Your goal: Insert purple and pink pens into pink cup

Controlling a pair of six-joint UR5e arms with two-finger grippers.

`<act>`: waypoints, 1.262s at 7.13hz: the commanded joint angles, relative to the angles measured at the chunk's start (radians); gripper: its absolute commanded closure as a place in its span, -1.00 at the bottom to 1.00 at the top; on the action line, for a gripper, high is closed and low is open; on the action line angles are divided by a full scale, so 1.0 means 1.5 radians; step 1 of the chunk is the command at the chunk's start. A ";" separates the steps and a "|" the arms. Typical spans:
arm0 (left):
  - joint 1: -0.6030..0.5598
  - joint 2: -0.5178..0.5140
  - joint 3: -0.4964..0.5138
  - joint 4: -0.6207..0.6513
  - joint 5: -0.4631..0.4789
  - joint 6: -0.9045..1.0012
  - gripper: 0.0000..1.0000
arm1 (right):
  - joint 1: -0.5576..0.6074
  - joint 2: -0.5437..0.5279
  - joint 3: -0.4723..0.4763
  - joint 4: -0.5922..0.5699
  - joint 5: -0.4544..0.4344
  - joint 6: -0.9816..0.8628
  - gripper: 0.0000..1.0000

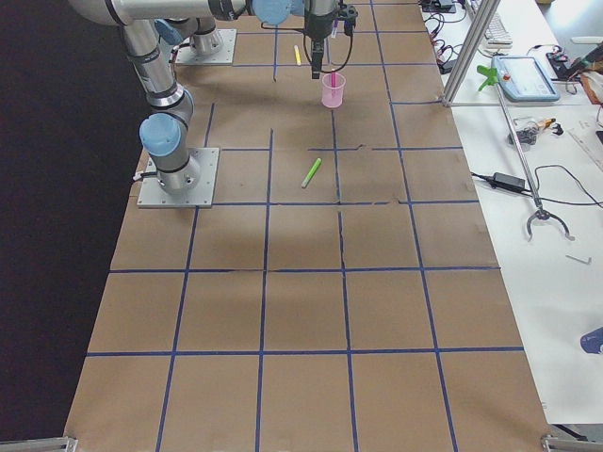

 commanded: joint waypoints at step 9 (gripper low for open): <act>0.066 0.004 -0.015 0.227 -0.246 0.253 0.94 | -0.004 -0.011 0.007 0.000 0.001 0.000 -0.99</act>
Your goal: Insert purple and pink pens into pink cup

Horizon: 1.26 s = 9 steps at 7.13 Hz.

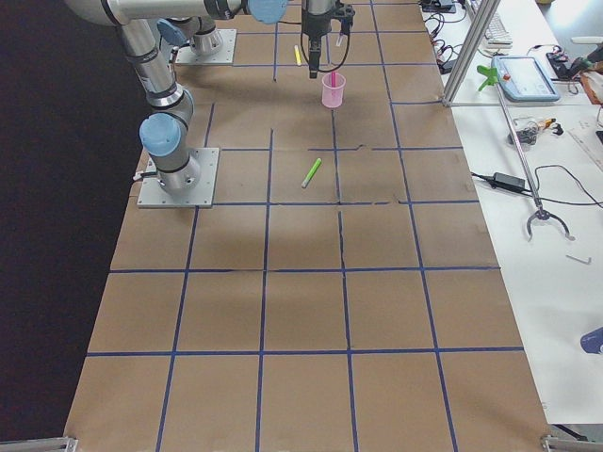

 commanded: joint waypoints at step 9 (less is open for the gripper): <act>0.015 -0.021 -0.016 0.205 -0.078 0.246 1.00 | -0.121 0.000 0.018 -0.001 -0.007 -0.009 -0.99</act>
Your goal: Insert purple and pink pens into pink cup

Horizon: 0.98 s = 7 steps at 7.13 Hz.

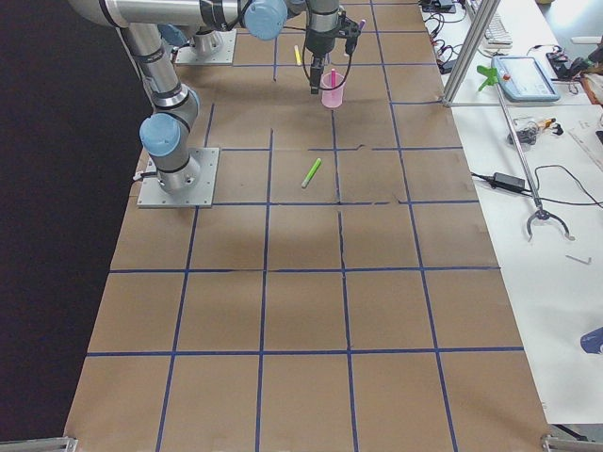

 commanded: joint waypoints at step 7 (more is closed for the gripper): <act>0.002 -0.012 0.051 -0.158 -0.086 -0.025 1.00 | -0.037 -0.006 0.005 0.002 -0.002 0.002 -0.99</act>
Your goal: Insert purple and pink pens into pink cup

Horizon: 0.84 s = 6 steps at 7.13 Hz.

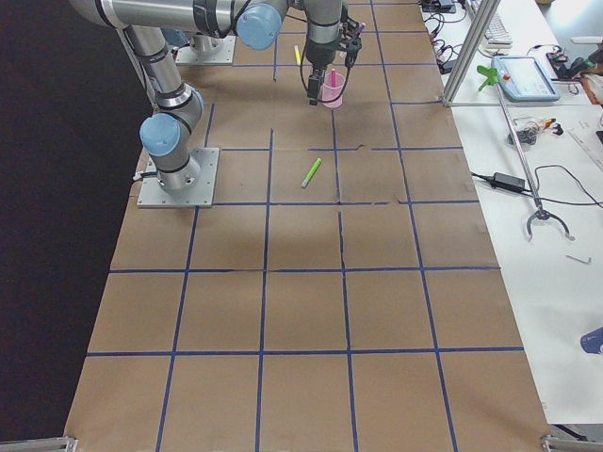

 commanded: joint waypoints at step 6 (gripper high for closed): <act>-0.036 -0.063 -0.012 0.004 0.003 -0.038 0.99 | 0.001 -0.001 0.020 -0.008 0.001 0.005 -0.99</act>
